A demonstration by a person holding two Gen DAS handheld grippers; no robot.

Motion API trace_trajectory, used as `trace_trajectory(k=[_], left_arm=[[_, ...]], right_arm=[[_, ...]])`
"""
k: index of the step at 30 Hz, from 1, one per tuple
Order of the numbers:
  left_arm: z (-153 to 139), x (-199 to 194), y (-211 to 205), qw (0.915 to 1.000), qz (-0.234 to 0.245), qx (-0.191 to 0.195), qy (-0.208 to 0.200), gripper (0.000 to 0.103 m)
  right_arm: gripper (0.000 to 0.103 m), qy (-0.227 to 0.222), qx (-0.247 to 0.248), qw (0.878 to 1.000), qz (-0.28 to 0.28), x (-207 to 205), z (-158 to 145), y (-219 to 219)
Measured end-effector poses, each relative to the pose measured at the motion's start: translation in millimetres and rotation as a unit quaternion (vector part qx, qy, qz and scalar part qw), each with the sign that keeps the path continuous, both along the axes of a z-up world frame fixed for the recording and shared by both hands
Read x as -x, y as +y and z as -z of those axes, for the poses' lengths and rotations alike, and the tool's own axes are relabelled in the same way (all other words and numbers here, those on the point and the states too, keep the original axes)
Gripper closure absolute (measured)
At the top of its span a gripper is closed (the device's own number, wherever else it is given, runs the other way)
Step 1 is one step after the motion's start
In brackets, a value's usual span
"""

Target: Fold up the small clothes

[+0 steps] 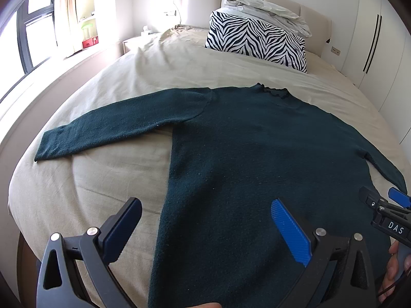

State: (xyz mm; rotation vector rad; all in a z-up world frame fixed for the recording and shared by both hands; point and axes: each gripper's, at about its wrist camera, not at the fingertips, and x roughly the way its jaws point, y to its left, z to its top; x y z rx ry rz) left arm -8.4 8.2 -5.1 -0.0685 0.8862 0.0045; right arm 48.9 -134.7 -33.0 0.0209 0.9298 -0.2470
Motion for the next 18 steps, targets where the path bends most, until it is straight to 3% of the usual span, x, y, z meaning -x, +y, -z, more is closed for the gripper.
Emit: trace_trajectory(k=[18], left_arm=[[-1.3, 0.9, -1.6, 1.0, 0.002, 0.0, -0.003, 0.0]], right_arm=[[0.0, 0.0, 0.003, 1.0, 0.001, -0.1, -0.9, -0.8]])
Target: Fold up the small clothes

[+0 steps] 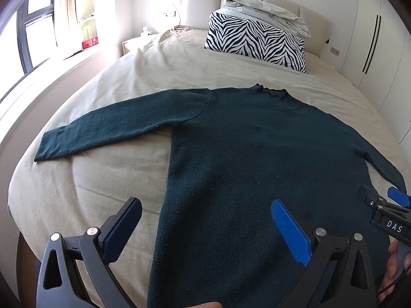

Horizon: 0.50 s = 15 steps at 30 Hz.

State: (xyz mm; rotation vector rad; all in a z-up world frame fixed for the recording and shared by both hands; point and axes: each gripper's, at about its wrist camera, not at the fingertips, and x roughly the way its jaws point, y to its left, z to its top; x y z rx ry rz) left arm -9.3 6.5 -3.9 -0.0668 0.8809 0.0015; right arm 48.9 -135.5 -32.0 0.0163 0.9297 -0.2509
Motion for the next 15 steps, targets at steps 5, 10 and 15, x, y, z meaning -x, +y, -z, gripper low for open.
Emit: trace_trajectory(k=[5, 10, 15], left_arm=[[-0.5, 0.1, -0.6, 1.0, 0.0, 0.0, 0.0, 0.0], [-1.5, 0.2, -1.7, 1.0, 0.001, 0.001, -0.002, 0.0], [-1.5, 0.8, -1.9, 1.0, 0.003, 0.007, -0.002, 0.0]], right_arm=[[0.0, 0.0, -0.001, 1.0, 0.0, 0.5, 0.1, -1.1], [0.0, 0.001, -0.002, 1.0, 0.001, -0.7, 2.1, -2.2], [0.0, 0.001, -0.002, 1.0, 0.002, -1.3, 1.7, -2.1]])
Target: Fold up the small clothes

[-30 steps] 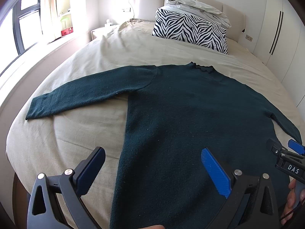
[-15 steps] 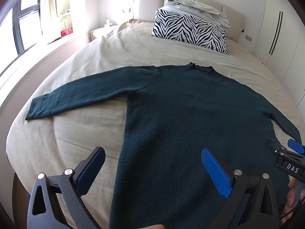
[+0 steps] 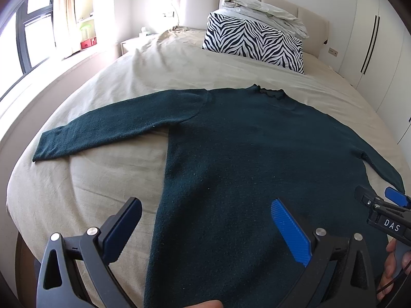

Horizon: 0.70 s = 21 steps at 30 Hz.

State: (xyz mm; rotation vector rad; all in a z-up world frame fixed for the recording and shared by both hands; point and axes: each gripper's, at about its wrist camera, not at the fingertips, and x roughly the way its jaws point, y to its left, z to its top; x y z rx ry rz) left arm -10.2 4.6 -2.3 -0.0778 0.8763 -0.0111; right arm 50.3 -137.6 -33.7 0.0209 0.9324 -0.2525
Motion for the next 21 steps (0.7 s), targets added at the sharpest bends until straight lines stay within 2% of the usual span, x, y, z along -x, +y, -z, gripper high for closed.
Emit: trace_trajectory(k=[8, 10, 13, 16, 18, 21], left_arm=[[0, 1, -8, 0.9997, 0.017, 0.002, -0.017, 0.0], [2, -3, -11, 0.9994, 0.028, 0.016, -0.01, 0.0], [7, -17, -15, 0.998, 0.044, 0.042, 0.013, 0.0], [9, -32, -18, 0.9926, 0.06, 0.104, 0.018, 0.0], [11, -42, -21, 0.9864, 0.07, 0.147, 0.017, 0.0], [16, -58, -34, 0.9774, 0.085, 0.193, 0.019, 0.0]], right_arm=[[0.0, -0.017, -0.019, 1.0, 0.008, 2, -4, -15], [0.0, -0.042, -0.043, 0.998, 0.017, 7, -11, -33], [0.0, -0.091, -0.092, 0.99, 0.064, 17, -22, -95], [0.0, -0.12, -0.156, 0.969, 0.147, 32, -19, -186], [0.001, -0.13, -0.214, 0.946, 0.205, 47, -7, -254], [0.007, -0.152, -0.282, 0.906, 0.278, 72, 19, -344]])
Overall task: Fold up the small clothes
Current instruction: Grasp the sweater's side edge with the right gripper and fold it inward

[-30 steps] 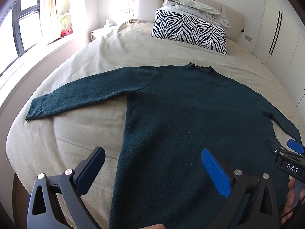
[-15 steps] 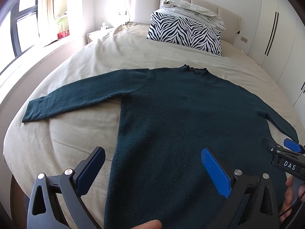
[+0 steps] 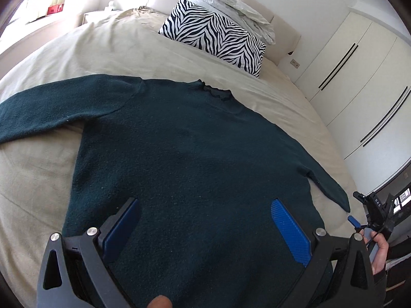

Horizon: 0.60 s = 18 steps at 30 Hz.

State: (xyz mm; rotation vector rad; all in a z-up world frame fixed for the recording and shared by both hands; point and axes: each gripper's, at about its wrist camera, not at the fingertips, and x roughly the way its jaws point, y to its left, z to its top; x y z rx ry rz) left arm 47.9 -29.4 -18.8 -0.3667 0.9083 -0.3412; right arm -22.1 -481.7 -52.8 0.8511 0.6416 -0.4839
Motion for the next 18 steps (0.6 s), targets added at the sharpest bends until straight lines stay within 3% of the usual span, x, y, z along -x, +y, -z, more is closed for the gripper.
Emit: trace_trajectory(k=[2, 5, 7, 11, 12, 14, 16, 18], left_arm=[[3, -8, -11, 0.9999, 0.002, 0.014, 0.001, 0.0], [11, -23, -34, 0.9986, 0.029, -0.001, 0.044, 0.0], [15, -30, -39, 0.9981, 0.001, -0.011, 0.061, 0.0], [30, -48, -44, 0.9962, 0.008, 0.039, 0.077, 0.002], [34, -53, -46, 0.9951, 0.012, 0.051, 0.083, 0.003], [42, -61, -46, 0.9932, 0.015, 0.069, 0.093, 0.017], [49, -71, -47, 0.9909, 0.017, 0.082, 0.105, 0.029], [52, -80, -47, 0.9892, 0.024, 0.095, 0.11, 0.034]], right_arm=[[0.011, -0.017, -0.062, 0.997, 0.041, 13, 24, -50], [0.02, -0.038, -0.128, 0.988, 0.081, 23, 57, -107], [0.02, -0.061, -0.139, 0.984, 0.091, 24, 66, -130], [0.023, -0.101, -0.145, 0.978, 0.112, 15, 76, -170], [0.03, -0.104, -0.148, 0.976, 0.12, 13, 80, -179], [0.044, -0.105, -0.153, 0.974, 0.13, 6, 85, -201], [0.073, -0.092, -0.152, 0.975, 0.136, -1, 89, -219], [0.083, -0.079, -0.146, 0.978, 0.13, -12, 87, -229]])
